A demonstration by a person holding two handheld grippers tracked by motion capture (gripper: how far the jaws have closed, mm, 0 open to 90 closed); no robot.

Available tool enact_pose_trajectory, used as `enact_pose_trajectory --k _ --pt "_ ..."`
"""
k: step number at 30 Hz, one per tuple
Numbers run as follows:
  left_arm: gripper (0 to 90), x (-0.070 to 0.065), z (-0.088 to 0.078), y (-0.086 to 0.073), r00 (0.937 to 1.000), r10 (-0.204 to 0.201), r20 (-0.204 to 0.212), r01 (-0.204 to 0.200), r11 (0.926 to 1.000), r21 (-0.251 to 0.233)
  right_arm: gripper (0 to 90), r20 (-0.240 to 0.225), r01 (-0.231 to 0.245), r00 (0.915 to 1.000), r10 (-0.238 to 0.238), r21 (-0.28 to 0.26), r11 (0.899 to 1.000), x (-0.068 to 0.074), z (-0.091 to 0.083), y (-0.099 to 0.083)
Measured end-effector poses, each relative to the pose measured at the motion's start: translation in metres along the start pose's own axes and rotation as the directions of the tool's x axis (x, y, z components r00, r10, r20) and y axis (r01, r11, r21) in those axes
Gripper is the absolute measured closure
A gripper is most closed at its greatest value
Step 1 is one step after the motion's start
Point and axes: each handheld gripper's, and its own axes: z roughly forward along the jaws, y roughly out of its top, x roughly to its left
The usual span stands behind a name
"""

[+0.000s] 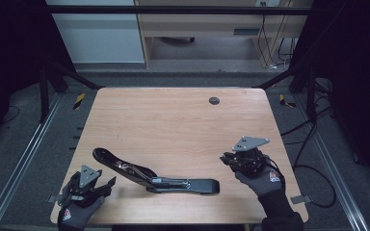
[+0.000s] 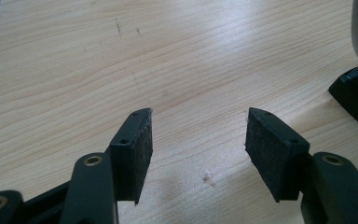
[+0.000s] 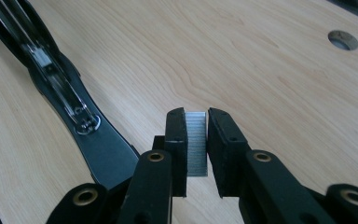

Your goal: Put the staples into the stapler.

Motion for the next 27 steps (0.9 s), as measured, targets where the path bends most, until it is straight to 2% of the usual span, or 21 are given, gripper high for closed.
enact_pose_trajectory --k 7,12,14,18,27 --pt "41.0 0.000 0.000 0.000 1.0000 0.000 -0.004 0.000 1.0000 0.001 78.5 -0.046 0.035 0.9983 -0.036 -0.015 0.999 0.007 0.004 0.011" --pt "41.0 0.000 0.000 0.000 1.0000 0.001 -0.004 -0.001 1.0000 0.002 78.5 -0.076 0.054 0.9956 -0.054 -0.012 0.998 0.009 0.008 0.020" --pt "40.9 0.001 0.000 0.000 1.0000 -0.002 0.001 0.002 1.0000 0.002 78.5 -0.099 0.060 0.9931 -0.062 -0.025 0.998 0.011 0.010 0.024" --pt "40.9 0.002 0.001 0.000 1.0000 -0.007 0.005 0.007 1.0000 0.002 78.5 -0.116 0.074 0.9903 -0.077 -0.033 0.997 0.015 0.016 0.033" --pt "40.9 0.004 0.002 -0.001 0.9998 -0.019 0.005 0.019 0.9998 0.006 78.5 -0.172 0.134 0.9756 -0.136 -0.026 0.991 0.028 0.032 0.051"
